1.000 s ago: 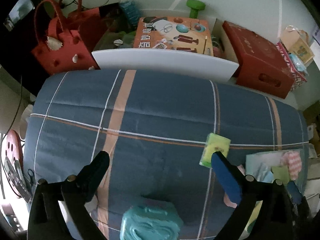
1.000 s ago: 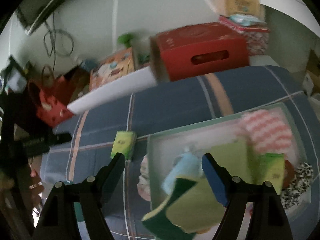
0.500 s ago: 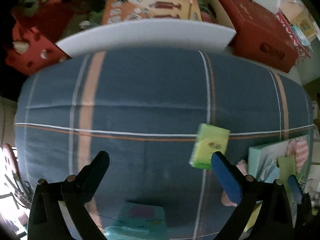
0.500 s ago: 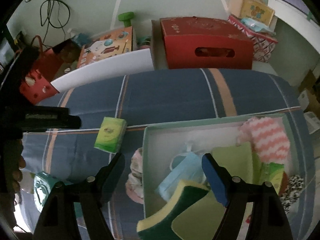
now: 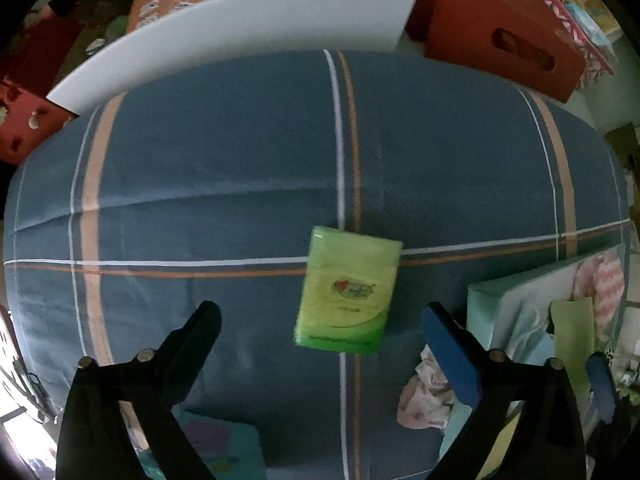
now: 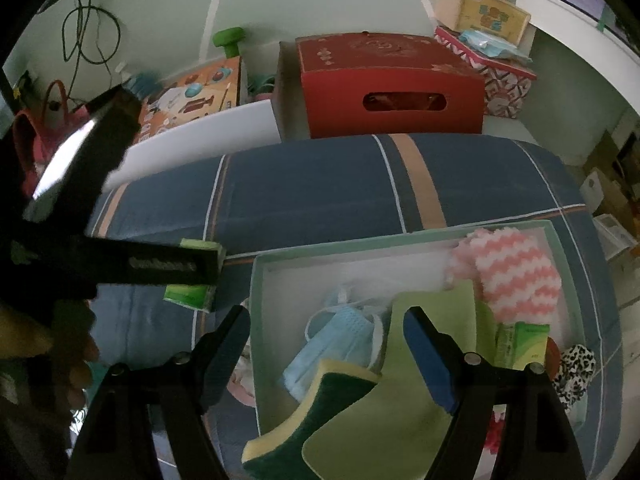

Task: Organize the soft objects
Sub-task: 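Grasp the second green tissue packet with the left tool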

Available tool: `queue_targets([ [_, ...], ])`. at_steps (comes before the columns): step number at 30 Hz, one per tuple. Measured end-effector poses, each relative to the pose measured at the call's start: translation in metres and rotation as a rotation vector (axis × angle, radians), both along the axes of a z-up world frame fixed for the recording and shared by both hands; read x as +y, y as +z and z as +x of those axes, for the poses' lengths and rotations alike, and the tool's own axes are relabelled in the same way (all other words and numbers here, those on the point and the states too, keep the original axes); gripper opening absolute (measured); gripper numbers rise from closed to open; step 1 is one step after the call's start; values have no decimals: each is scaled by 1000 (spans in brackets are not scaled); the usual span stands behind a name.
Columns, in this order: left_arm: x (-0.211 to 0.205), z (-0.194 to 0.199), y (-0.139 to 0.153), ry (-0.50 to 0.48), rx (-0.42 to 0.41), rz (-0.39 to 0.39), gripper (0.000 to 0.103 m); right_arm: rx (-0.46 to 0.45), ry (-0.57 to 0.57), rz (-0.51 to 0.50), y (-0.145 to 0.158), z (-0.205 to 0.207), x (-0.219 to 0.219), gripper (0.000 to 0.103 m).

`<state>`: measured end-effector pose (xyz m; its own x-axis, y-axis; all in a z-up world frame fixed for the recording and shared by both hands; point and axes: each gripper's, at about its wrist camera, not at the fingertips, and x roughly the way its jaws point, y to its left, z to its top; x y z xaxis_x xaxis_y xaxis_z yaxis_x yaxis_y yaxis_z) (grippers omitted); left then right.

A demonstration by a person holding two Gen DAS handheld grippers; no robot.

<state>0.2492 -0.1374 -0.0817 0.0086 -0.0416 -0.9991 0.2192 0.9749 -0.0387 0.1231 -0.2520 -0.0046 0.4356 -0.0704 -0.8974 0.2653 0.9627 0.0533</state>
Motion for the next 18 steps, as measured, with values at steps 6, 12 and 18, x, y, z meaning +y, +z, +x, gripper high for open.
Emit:
queue_targets([
  [6, -9, -1, -13, 5, 39, -25, 63, -5, 0, 5, 1, 0, 0, 82],
  [12, -6, -5, -17, 4, 43, -46, 51, -12, 10, 0, 4, -1, 4, 82],
  [18, 24, -10, 0, 31, 5, -77, 51, -25, 16, -12, 7, -1, 7, 82],
])
